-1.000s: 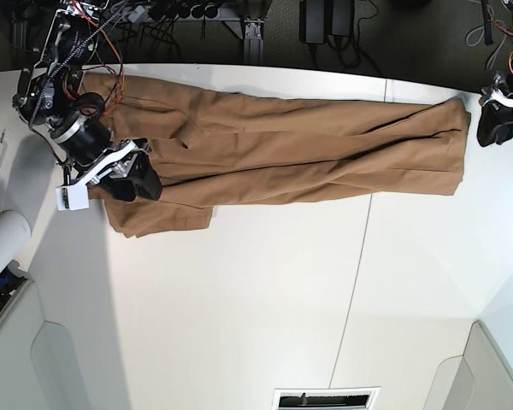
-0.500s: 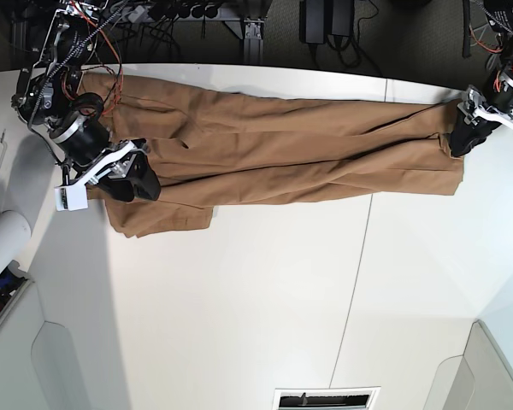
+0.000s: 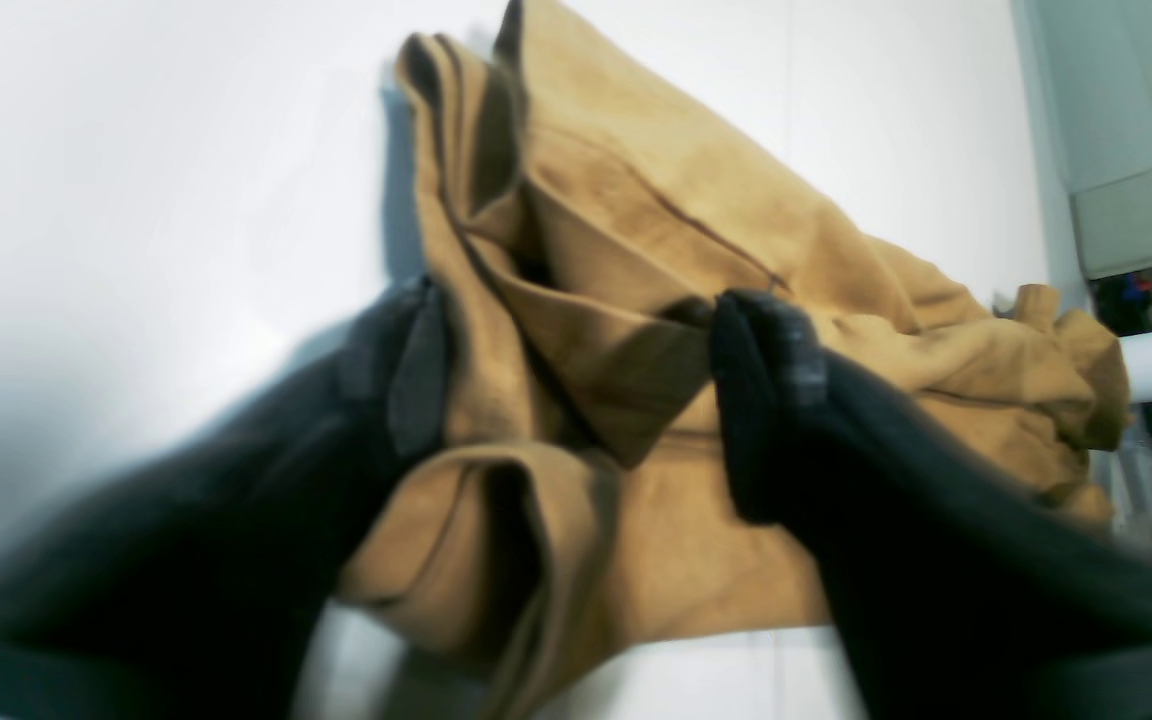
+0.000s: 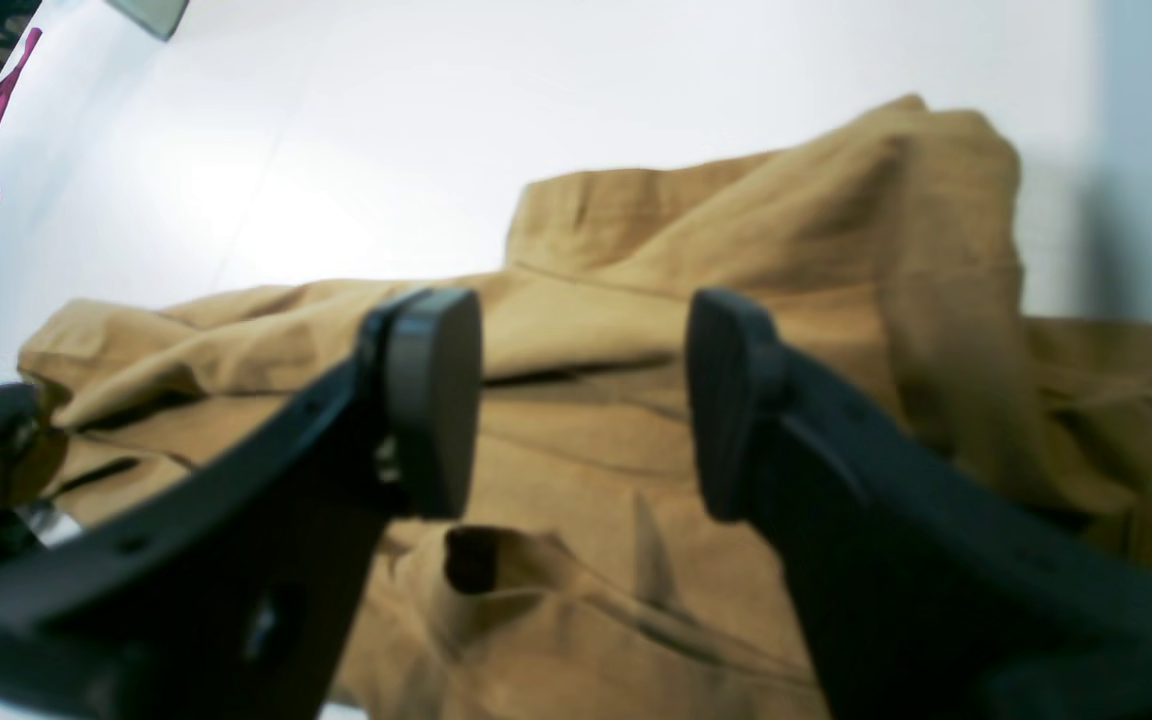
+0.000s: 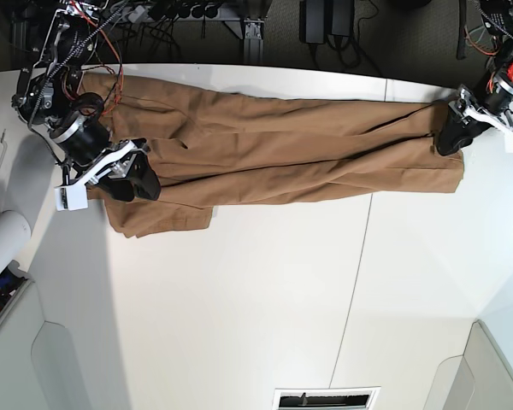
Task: Layout the t-shirt on the table in an organized manner, then fold the t-shirt properly
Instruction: 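Adjust the left gripper's hold on the shirt end, then lift the shirt end with the left gripper and fold it toward the right gripper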
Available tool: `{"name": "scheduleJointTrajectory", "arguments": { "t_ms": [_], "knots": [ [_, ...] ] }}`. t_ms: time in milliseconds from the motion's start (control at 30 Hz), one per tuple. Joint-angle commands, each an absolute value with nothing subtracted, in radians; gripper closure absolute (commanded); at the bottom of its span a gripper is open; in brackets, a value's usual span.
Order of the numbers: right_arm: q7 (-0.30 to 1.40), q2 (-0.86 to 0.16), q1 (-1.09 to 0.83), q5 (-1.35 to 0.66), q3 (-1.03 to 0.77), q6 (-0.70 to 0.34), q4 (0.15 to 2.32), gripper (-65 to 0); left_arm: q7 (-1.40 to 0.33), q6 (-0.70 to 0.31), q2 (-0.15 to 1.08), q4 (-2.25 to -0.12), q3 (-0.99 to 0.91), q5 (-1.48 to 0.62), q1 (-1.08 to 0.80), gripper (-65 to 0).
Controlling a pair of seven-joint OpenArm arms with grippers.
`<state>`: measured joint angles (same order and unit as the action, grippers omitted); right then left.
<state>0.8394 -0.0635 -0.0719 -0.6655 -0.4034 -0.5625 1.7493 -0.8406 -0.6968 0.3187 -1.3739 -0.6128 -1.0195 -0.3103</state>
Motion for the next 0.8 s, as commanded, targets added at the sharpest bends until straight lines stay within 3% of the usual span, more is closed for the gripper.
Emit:
{"name": "scheduleJointTrajectory", "arguments": {
  "t_ms": [0,33,67,567,767],
  "knots": [
    [0.820,-0.069,-0.062,-0.689,-0.405,-0.573,1.767,-32.5,-0.858,-0.698,0.330,-1.382,-0.601,-1.009,-0.316,-12.8],
    [0.820,-0.069,-0.062,-0.689,-0.405,-0.573,1.767,-32.5,-0.847,-0.698,0.330,-1.382,-0.588,-1.005,-0.316,-3.0],
    [0.820,-0.068,-0.062,-0.689,-0.405,-0.573,1.767,-32.5,-0.830,-0.698,0.330,-1.382,-0.577,-1.004,-0.315,0.0],
    [0.820,-0.069,-0.062,-0.689,-0.405,-0.573,1.767,-32.5,-0.763,-0.698,0.462,-1.422,-0.636,-0.799,-0.136,0.0],
    [0.819,-0.068,-0.062,-0.688,-0.405,-0.573,1.767,-32.5,-0.780,-0.698,0.477,-1.625,-0.610,-0.780,-0.175,0.0]
  ]
}}
